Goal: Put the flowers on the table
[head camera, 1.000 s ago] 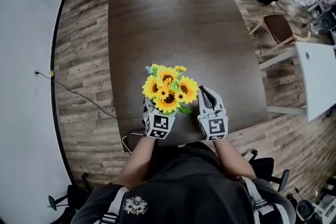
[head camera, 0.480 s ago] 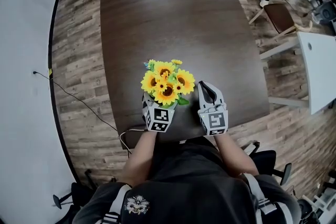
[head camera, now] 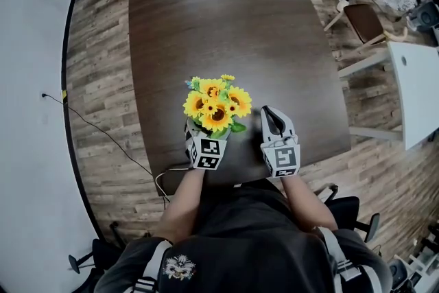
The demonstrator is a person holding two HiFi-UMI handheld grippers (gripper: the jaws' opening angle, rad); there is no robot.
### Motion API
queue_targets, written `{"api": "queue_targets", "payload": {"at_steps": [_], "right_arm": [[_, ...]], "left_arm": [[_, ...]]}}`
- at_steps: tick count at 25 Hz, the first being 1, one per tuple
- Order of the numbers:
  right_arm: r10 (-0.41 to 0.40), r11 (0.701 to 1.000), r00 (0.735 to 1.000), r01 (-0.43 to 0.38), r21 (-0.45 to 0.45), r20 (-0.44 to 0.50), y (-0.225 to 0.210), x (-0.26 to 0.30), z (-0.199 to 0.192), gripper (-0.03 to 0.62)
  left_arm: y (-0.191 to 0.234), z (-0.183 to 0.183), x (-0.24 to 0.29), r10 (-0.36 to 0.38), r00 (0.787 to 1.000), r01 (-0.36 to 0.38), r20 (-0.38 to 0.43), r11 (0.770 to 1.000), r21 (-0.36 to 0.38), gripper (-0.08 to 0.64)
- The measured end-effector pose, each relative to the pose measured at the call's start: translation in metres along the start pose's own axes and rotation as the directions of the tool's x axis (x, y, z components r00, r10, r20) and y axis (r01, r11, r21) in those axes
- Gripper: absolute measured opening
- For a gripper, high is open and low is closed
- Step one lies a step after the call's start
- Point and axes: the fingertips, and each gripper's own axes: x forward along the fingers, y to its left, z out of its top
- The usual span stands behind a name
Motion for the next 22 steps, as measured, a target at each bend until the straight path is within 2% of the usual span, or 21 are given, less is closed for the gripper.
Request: {"api": "queue_targets", "payload": {"at_steps": [5,15,22], "right_arm": [[-0.011,1.000,1.000,0.011,-0.009,0.005,-0.004,0.000,0.000,0.026],[0.020,1.000,0.999,-0.020,-0.006,0.030,0.008,-0.001,0.007,0.026],[0.027,1.000,0.998,-0.026,-0.017,0.053,0.011,-0.006,0.016,0.026]], "left_arm": [[0.002,-0.005,0.001,0.000,1.000,0.000,-0.013,1.000,-0.014,0.541],[0.000,-0.006,0.003,-0.006,1.000,0.005,-0.019,1.000,-0.018,0.541],[0.001,-0.004,-0.012,-0.007,1.000,0.007,0.024,1.000,-0.030,0.541]]}}
